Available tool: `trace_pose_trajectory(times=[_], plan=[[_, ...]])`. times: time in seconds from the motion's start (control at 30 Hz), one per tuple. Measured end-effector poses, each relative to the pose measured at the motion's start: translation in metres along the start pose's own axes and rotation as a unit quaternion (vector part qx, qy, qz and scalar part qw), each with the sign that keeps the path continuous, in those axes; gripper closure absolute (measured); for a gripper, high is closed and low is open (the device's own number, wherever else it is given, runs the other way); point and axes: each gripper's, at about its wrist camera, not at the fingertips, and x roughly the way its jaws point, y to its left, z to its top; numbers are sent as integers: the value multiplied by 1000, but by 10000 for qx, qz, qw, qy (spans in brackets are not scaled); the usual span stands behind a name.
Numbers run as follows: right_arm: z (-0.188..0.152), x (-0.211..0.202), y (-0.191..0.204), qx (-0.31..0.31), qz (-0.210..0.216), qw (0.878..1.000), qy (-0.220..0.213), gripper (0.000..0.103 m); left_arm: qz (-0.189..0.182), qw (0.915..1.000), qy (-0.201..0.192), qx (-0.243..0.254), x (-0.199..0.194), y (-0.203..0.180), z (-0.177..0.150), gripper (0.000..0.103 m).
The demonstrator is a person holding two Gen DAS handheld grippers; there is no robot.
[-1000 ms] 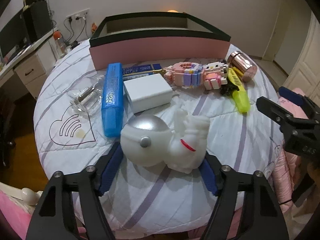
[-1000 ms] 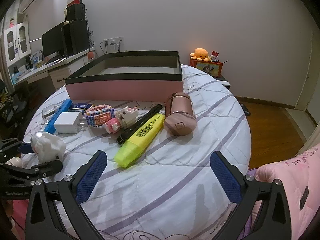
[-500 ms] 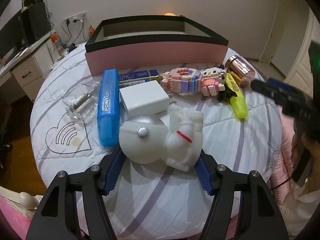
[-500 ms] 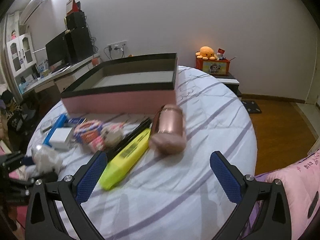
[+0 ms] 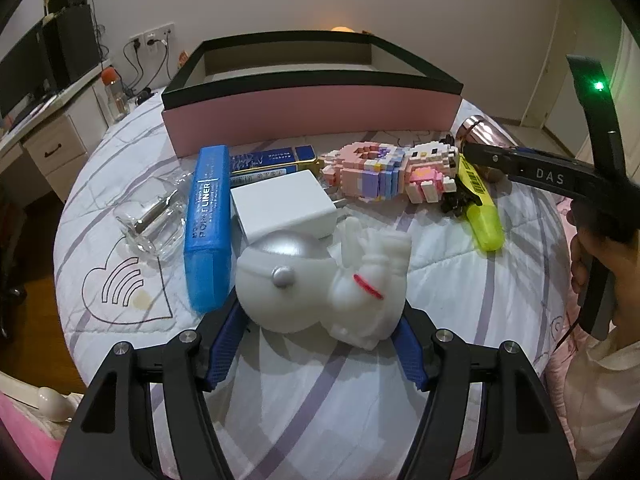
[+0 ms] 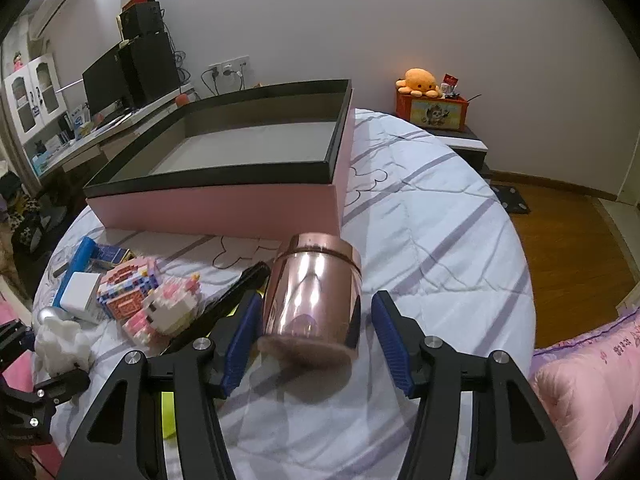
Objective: Organize rigid objects
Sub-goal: 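Close the left tool on the astronaut figurine while the right tool grasps the rose-gold canister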
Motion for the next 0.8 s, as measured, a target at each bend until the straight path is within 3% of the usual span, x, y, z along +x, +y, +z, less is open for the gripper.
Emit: trace_pose_trajectory(times=[0.1,0.8], plan=[[0,3,-1,-57,207,9998,36,55,-5,10000,-40,-27,2,0,2,36],[17,-37,6,-255,457,9977,-441,55,-511,9980,-375,-48,-36,7,16,36]])
